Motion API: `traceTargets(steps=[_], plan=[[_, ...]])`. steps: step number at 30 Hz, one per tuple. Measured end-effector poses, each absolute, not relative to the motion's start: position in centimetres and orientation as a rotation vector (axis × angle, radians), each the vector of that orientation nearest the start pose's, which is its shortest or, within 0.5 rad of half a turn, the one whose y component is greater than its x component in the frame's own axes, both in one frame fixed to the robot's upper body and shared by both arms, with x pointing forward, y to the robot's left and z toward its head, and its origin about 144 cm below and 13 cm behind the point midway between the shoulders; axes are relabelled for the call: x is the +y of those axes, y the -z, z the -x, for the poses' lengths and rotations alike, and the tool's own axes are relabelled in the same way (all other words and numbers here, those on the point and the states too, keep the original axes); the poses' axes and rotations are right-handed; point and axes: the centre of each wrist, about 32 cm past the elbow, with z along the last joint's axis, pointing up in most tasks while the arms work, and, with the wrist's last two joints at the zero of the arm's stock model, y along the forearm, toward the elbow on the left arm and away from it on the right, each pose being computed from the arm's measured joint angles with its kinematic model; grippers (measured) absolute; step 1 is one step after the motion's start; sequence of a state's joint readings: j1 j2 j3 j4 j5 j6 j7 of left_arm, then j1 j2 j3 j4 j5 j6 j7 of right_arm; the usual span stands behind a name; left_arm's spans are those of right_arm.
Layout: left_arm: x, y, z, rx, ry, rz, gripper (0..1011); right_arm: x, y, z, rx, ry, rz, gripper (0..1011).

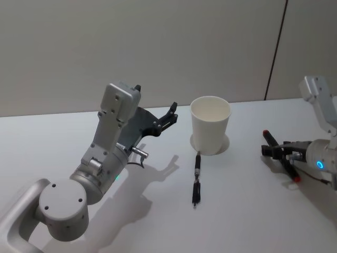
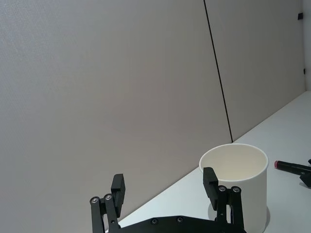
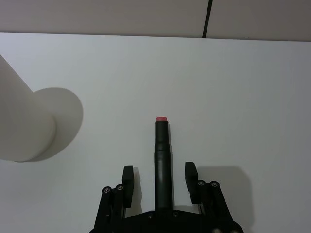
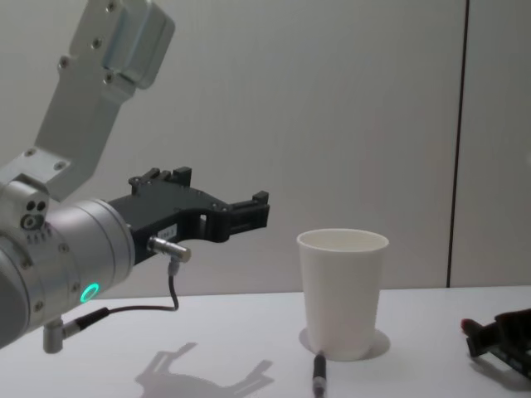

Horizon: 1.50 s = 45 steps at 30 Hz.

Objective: Place the pen into the pen holder.

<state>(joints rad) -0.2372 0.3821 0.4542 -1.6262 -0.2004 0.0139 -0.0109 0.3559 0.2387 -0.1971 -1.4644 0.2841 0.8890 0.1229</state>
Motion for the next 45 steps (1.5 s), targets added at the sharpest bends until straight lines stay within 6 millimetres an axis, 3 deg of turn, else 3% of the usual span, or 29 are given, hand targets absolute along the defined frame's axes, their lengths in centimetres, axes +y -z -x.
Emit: traceTargets(steps=[45], plan=[[19.84, -120.44, -49.20, -0.268, -1.124, -0.061, 1001, -24.44, -122.65, -54.63, 0.502, 1.232, 0.540, 336]])
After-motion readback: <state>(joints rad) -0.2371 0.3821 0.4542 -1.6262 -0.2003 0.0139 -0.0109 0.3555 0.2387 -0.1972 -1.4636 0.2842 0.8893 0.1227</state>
